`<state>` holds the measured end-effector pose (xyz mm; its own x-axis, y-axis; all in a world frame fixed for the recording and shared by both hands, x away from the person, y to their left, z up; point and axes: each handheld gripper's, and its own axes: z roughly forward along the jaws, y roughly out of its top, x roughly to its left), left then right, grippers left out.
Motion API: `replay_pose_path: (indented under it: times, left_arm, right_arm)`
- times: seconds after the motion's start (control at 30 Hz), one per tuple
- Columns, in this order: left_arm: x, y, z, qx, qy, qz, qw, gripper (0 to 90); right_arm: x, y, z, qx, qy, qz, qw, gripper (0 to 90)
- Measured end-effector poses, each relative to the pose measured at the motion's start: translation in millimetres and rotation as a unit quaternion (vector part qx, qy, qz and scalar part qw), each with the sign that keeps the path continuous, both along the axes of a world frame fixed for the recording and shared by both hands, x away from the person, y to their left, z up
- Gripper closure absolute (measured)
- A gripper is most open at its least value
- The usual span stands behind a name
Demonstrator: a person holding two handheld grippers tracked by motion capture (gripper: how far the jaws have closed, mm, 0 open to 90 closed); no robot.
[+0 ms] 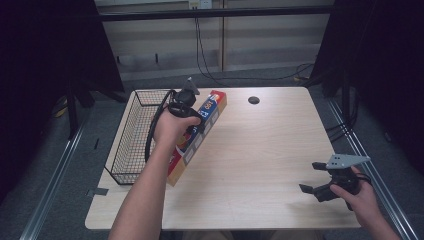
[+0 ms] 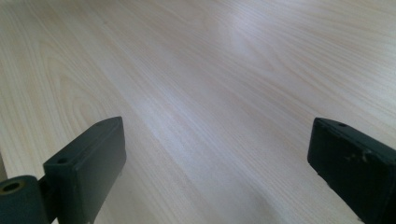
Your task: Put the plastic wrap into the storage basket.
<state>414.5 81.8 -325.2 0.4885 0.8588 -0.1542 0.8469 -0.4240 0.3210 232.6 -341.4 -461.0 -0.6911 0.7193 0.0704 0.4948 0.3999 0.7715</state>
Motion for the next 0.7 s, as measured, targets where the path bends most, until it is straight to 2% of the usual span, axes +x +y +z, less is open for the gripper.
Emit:
replay_pose_path:
  times: [0.1, 0.17, 0.2, 0.7]
  left_arm:
    - [0.7, 2.4, 1.2, -0.001, -0.003, 0.005, 1.0000, 43.8]
    - [1.9, 5.6, 2.5, 0.000, -0.003, -0.005, 1.0000, 43.8]
    - [1.2, 6.1, 3.6, -0.004, -0.003, 0.010, 0.9999, 43.9]
    - [1.6, 17.4, 12.9, 0.000, -0.012, 0.027, 0.9996, 43.8]
  right_arm:
    - [0.0, 0.3, -0.2, -0.002, 0.000, -0.001, 1.0000, 4.4]
    - [0.1, 0.3, -0.1, -0.001, 0.000, -0.002, 1.0000, 4.4]
    - [0.1, 0.2, -0.1, -0.001, 0.000, -0.002, 1.0000, 4.4]
    - [0.0, 0.9, -0.9, -0.003, 0.003, -0.002, 1.0000, 4.4]
